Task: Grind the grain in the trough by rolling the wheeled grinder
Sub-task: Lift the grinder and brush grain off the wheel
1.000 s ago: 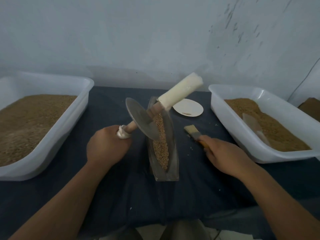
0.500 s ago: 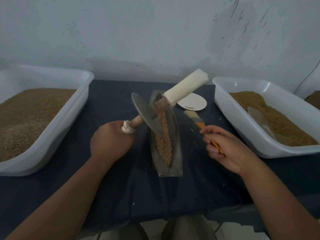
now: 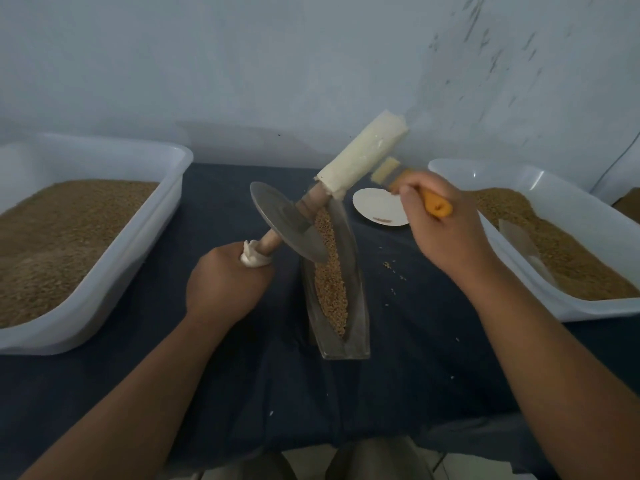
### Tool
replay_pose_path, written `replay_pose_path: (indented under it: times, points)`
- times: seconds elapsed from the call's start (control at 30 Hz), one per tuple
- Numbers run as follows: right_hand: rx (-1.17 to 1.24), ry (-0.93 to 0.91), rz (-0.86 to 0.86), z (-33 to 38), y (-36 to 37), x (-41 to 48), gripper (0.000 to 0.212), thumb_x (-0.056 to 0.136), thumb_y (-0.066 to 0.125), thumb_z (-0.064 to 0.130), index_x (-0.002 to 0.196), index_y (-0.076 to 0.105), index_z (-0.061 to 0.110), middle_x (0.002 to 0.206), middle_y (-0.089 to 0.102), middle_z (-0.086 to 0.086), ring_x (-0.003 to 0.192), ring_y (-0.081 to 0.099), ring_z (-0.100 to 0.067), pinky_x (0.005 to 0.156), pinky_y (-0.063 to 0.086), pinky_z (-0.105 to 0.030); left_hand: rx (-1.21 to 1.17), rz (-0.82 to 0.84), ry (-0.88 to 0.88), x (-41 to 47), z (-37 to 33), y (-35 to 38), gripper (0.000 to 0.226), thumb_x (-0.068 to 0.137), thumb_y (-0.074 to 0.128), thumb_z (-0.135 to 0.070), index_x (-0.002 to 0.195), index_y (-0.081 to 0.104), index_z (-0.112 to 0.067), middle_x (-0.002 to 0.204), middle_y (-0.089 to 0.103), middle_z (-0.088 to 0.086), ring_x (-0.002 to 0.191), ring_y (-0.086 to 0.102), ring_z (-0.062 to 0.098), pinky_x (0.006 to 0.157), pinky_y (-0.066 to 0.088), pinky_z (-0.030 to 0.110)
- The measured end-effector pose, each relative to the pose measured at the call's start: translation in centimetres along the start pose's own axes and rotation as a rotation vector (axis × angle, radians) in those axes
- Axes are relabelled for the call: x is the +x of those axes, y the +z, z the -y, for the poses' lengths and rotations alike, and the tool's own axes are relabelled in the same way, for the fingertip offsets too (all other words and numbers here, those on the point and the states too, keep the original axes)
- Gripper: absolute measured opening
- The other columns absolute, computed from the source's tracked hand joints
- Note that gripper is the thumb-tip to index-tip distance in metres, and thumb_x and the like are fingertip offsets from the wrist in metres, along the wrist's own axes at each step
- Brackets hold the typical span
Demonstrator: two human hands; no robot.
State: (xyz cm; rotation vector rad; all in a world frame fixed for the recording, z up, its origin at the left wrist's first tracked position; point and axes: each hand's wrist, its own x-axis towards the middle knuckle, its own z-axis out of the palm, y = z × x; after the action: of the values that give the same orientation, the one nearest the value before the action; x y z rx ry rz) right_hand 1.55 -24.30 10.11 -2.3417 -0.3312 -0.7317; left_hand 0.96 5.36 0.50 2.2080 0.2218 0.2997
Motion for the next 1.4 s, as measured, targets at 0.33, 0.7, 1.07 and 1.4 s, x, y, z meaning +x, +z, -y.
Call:
replay_pose_path:
  times: [0.33,0.7,1.07,1.4]
  points:
    - [0.088,0.165,0.219,-0.2,7.5,4.3,0.011,0.098,0.049,0.040,0.099,0.055,0.031,0.085,0.066,0.011,0.074,0.062,-0.005,0.061,0.047,-0.037,-0.038,-0.015,-0.041,0.3,-0.2,0.0,0.024,0.086,0.067,-0.036,0.068,0.060,-0.023,0.066,0.066,-0.013,0.060,0.062,0.018,0.055,0.042,0.031]
    - [0.002,0.070,0.177,-1.6,7.2,5.5,0.027,0.098,0.047,0.042,0.080,0.055,0.023,0.073,0.062,0.008,0.067,0.059,-0.009,0.053,0.041,-0.034,-0.072,-0.009,-0.061,0.6,0.0,-0.1,0.025,0.083,0.067,-0.036,0.065,0.060,-0.020,0.063,0.065,-0.011,0.055,0.057,0.013,0.054,0.039,0.031]
    - [-0.010,0.079,0.303,0.0,3.5,3.7,0.026,0.101,0.050,0.044,0.083,0.064,0.030,0.071,0.069,0.011,0.061,0.063,-0.006,0.055,0.045,-0.030,-0.023,-0.004,-0.014,0.4,-0.1,0.1,0.031,0.088,0.066,-0.038,0.062,0.058,-0.022,0.062,0.064,-0.011,0.056,0.059,0.015,0.054,0.040,0.031]
    - [0.440,0.326,0.454,1.2,0.6,-0.1,0.038,0.099,0.057,0.048,0.074,0.066,0.022,0.048,0.048,-0.003,0.038,0.040,-0.018,0.037,0.032,-0.023,0.012,0.001,0.033,0.1,-0.5,0.0,0.010,0.079,0.059,-0.048,0.077,0.063,-0.039,0.068,0.065,-0.019,0.060,0.062,0.012,0.054,0.040,0.030]
